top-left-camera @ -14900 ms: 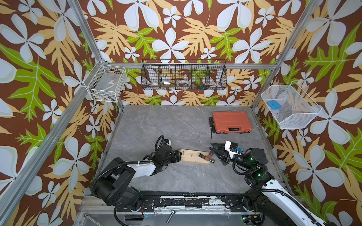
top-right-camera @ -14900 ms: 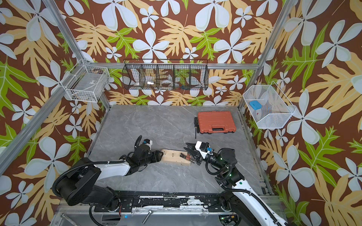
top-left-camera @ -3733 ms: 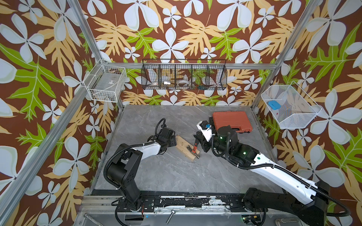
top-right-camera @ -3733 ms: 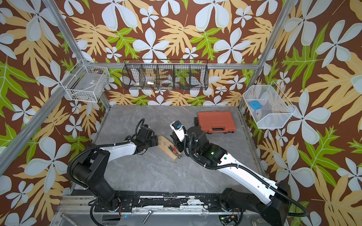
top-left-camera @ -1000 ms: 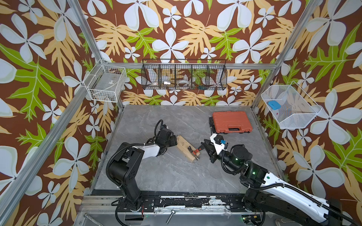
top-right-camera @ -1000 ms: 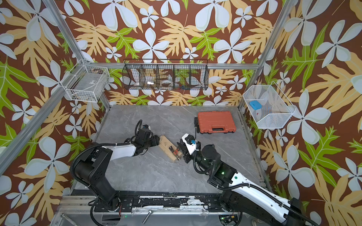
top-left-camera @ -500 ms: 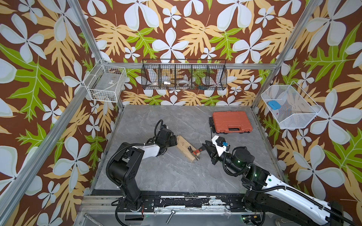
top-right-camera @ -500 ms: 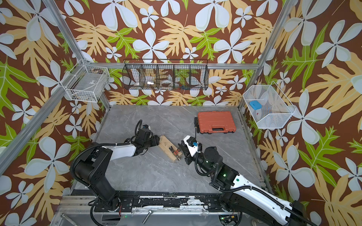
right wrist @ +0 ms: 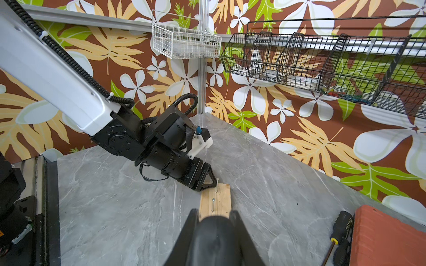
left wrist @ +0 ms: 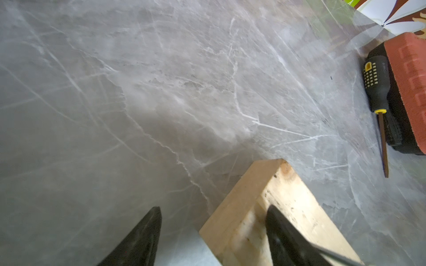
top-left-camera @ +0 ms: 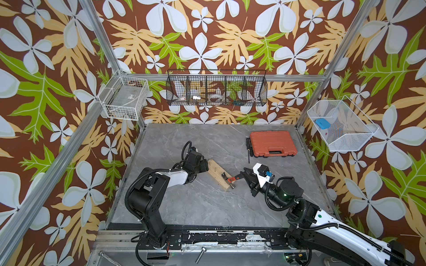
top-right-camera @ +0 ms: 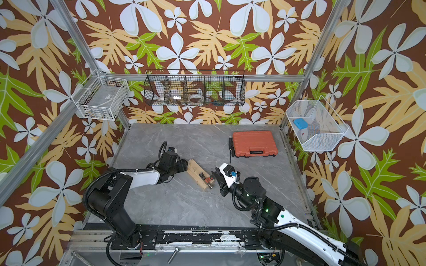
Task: Use a claw hammer to pull out a nail
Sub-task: Remove the nail from the mounting plate, then pick up the nail with the hammer.
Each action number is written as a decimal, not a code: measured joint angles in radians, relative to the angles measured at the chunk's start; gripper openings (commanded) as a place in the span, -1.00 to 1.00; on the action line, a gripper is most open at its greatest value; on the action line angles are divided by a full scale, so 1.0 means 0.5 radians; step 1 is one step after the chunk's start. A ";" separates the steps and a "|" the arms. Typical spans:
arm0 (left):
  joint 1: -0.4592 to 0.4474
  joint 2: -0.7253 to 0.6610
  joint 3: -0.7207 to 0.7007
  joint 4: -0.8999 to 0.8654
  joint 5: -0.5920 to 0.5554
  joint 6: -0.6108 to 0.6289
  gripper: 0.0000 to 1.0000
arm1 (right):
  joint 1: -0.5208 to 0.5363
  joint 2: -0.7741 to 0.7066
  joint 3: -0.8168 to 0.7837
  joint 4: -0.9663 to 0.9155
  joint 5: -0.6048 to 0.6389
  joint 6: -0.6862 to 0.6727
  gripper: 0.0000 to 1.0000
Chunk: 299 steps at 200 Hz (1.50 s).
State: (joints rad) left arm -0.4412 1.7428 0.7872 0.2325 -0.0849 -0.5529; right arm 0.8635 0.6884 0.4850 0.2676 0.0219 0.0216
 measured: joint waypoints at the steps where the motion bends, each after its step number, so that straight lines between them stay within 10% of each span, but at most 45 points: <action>1: 0.000 0.000 0.000 0.001 0.001 -0.001 0.44 | 0.000 -0.005 -0.004 0.002 0.001 0.000 -1.00; 165: 0.006 -0.056 0.011 -0.055 0.029 -0.001 0.42 | 0.000 -0.270 -0.015 0.013 0.027 0.058 -1.00; 299: 0.005 -0.964 -0.330 -0.085 0.232 0.388 0.29 | 0.000 0.220 0.838 -0.597 0.112 0.156 -1.00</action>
State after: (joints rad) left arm -0.4385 1.2610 0.6220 0.1902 0.0311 -0.3588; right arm 0.8635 0.7982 0.9039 -0.0307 0.0780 0.0994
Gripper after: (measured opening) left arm 0.664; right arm 0.218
